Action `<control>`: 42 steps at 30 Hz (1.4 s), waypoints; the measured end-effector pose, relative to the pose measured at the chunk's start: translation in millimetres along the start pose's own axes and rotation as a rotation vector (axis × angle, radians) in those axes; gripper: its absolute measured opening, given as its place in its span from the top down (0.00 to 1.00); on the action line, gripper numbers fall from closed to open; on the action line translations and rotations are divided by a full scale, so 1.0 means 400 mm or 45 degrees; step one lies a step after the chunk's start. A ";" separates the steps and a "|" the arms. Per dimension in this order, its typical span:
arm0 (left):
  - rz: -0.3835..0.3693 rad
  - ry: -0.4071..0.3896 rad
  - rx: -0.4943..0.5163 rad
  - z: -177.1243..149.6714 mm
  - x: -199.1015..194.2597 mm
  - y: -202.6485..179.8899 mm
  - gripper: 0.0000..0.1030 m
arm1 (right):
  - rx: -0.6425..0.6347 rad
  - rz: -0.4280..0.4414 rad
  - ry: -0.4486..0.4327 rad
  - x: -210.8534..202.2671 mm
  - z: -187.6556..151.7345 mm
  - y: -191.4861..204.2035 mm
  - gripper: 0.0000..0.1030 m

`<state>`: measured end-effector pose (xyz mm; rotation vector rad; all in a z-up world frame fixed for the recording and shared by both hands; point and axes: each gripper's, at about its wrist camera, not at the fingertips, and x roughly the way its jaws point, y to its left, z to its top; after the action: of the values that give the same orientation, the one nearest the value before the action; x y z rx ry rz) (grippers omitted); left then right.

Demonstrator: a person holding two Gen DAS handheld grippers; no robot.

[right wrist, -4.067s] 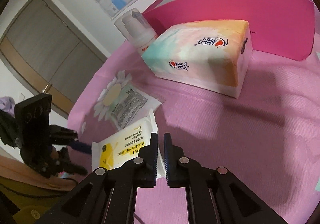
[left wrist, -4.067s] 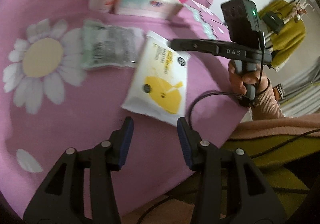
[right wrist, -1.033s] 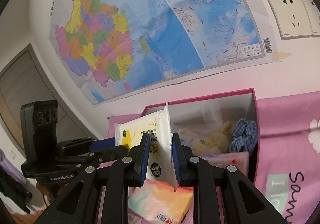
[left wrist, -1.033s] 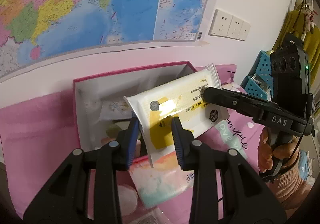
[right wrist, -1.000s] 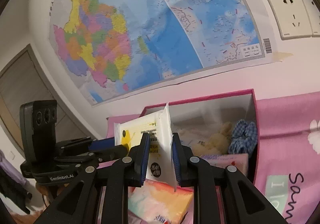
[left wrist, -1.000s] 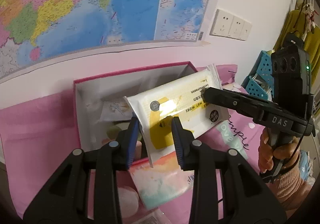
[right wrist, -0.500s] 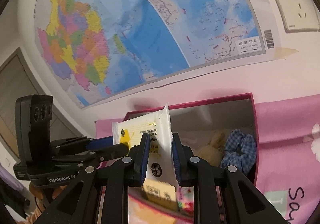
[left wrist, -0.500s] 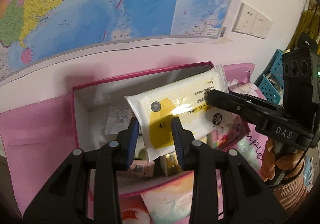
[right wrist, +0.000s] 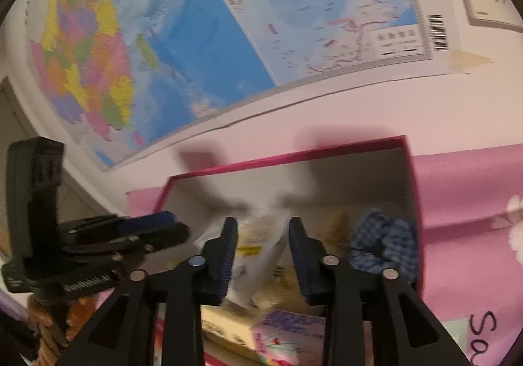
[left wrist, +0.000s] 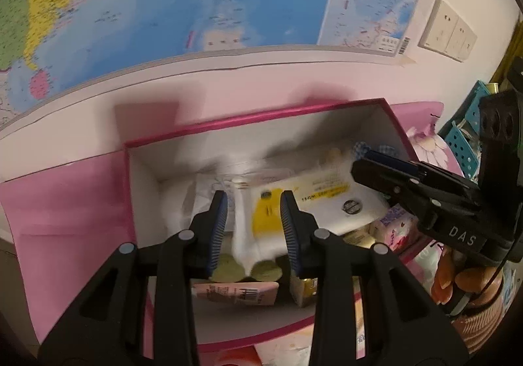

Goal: Organize soft objects
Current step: 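Open the right tool to drop the wet-wipes pack into the box, then move the right tool to the clear green-labelled sachet and grasp it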

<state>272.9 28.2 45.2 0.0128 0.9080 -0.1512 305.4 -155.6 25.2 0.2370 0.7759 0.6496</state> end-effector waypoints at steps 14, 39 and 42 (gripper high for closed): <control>-0.092 -0.283 0.052 -0.170 -0.227 0.013 0.65 | -0.146 0.123 -0.085 -0.198 -0.108 0.065 0.66; -0.274 0.077 -0.191 -0.692 -0.165 0.079 0.57 | -0.237 0.320 0.438 -0.025 -0.529 0.218 0.66; -0.331 0.096 -0.188 -0.694 -0.154 0.064 0.49 | -0.248 0.296 0.418 -0.011 -0.535 0.229 0.65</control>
<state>21.5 82.2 -78.7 -0.2386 0.9926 -0.3265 108.7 -93.6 -82.9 0.0408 1.0001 0.9941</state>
